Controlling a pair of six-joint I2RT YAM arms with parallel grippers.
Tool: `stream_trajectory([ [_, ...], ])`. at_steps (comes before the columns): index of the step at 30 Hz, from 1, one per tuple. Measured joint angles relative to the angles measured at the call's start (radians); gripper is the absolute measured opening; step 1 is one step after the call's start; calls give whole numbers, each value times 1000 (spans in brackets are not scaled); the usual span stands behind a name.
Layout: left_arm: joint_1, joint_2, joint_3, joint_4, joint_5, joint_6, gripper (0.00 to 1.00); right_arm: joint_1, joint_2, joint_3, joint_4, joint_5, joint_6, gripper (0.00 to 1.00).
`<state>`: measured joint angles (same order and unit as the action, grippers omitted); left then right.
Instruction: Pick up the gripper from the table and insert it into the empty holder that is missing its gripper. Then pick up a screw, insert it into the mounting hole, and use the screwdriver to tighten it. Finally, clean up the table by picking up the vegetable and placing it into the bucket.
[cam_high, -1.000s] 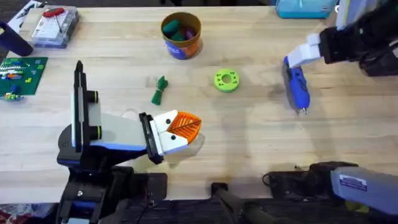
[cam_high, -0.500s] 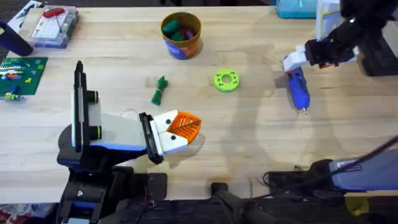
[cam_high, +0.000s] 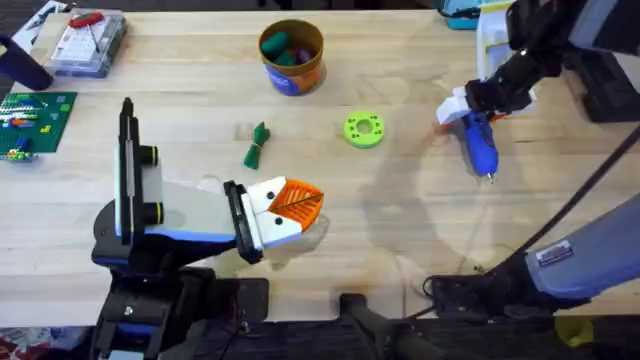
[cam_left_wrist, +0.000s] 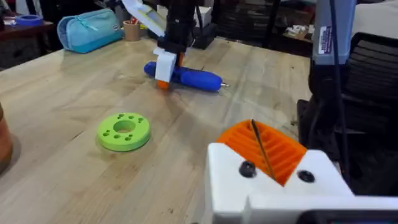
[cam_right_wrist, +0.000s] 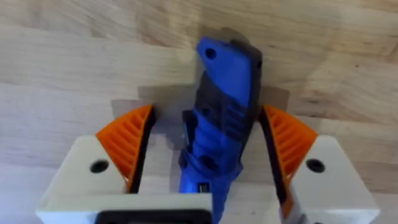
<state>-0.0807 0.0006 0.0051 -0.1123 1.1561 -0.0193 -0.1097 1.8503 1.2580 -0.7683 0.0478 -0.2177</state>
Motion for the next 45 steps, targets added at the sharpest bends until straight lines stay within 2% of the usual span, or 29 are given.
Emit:
stream_trajectory([
  [10,0,0,0,0,0,0,11,0,9,1,5,-1,-1,972],
  [11,0,0,0,0,0,0,11,0,9,1,5,-2,-3,944],
  [12,0,0,0,0,0,0,11,0,9,1,5,-3,-9,878],
  [17,0,0,0,0,0,0,11,1,12,3,7,7,-15,179],
  [18,0,0,0,0,0,0,11,1,17,3,9,8,-14,66],
  [19,0,0,0,0,0,0,11,1,18,4,9,8,-15,29],
  [27,0,0,0,0,0,0,11,1,18,5,2,8,-15,26],
  [34,0,0,0,0,0,0,11,1,30,54,-77,7,-6,26],
  [39,0,0,0,0,0,0,11,1,9,167,-96,-19,16,26],
  [45,0,0,0,0,-1,0,11,17,-95,363,-131,-64,48,26],
])
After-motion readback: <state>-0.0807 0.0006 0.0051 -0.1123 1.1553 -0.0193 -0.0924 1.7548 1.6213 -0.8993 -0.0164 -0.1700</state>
